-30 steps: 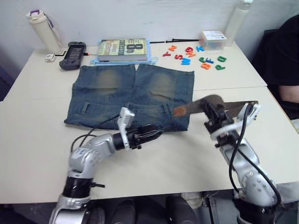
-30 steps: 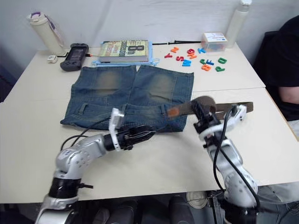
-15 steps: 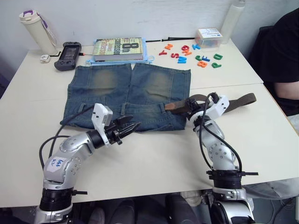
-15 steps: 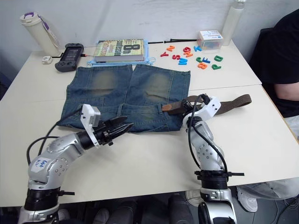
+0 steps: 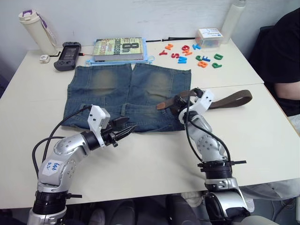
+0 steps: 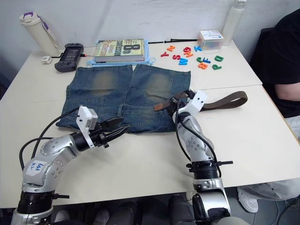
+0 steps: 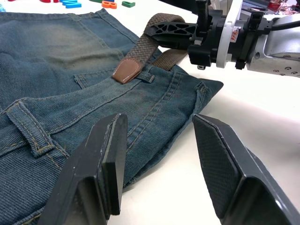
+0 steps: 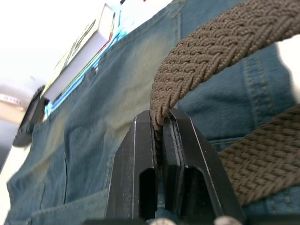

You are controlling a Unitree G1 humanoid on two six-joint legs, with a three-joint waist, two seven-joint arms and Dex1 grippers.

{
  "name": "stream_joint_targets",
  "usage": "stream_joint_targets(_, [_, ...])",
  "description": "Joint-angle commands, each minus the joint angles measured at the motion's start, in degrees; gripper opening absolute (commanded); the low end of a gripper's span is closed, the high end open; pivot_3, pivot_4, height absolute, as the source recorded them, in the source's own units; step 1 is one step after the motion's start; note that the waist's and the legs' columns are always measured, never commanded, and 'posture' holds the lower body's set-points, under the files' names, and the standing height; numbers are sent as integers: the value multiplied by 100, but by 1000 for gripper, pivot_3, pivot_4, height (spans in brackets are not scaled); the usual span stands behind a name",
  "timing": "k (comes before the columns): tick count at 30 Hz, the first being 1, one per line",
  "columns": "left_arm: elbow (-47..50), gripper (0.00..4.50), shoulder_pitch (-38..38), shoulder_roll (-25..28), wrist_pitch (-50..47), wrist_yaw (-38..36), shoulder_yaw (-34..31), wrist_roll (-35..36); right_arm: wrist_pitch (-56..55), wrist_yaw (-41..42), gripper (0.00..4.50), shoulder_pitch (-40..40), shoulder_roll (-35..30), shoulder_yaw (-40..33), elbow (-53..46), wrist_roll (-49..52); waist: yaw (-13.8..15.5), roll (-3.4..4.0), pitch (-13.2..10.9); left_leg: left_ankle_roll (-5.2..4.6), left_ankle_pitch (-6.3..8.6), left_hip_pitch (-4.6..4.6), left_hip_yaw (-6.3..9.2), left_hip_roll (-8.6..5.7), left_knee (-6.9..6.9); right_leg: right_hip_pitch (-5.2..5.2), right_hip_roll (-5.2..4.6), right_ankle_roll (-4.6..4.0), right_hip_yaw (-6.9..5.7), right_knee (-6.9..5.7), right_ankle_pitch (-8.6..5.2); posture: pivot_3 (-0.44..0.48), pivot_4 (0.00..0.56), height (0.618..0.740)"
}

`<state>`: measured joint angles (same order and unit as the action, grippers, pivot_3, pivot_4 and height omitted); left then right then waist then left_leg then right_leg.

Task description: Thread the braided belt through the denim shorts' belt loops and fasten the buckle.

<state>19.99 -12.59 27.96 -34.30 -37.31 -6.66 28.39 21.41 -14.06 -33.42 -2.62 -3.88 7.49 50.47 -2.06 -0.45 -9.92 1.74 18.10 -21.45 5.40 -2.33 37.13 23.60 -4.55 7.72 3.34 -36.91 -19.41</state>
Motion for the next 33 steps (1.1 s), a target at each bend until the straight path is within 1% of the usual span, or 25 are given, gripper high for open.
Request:
stream_joint_targets(1, [219,2533,56,1,77,40,27,37,383,35,0,-252,-272,-72,-730,-301,-4,0,0,0,0,0,0,0,0,0,0,0,0,0,0,0,150,740])
stream_joint_targets(5, [228,2533,59,9,53,24,58,58,872,-127,0,-281,-551,-57,-1011,-522,14,2,-1,0,0,-2,0,-2,2,0,-1,0,0,0,0,0,150,740])
stream_joint_targets(10, [228,2533,68,37,33,13,86,89,1597,-331,0,-279,-681,-157,-1516,-725,5,2,-1,0,0,-2,0,5,-1,3,-3,-1,1,-1,0,0,150,740])
stream_joint_targets(15, [232,2533,43,31,-9,16,128,109,2011,-456,0,-256,-527,-194,-1699,-892,22,2,-1,0,0,-2,0,2,0,2,-3,-1,1,0,0,0,150,740])
stream_joint_targets(21, [224,2533,15,50,-43,-14,148,136,2166,-488,0,-164,-259,-183,-1780,-1161,19,2,-1,0,0,-2,0,2,-1,3,-2,-1,1,0,0,0,150,740])
stream_joint_targets(26, [267,2533,9,30,-91,7,174,162,1733,-209,0,-29,-4,-177,-1328,-1564,10,2,-1,0,0,-2,0,2,-1,3,0,-1,1,0,0,0,150,740])
stream_joint_targets(28, [296,2533,9,9,-109,31,193,166,1576,-60,0,-51,136,-293,-1126,-1546,10,2,-1,0,0,-2,0,2,-1,2,1,-1,0,0,0,0,150,740])
stream_joint_targets(33, [293,2533,6,-30,-101,52,209,163,1594,172,0,-89,570,-663,-481,-1239,-21,2,-1,1,0,-1,0,3,-2,2,2,-1,0,-2,1,0,150,740])
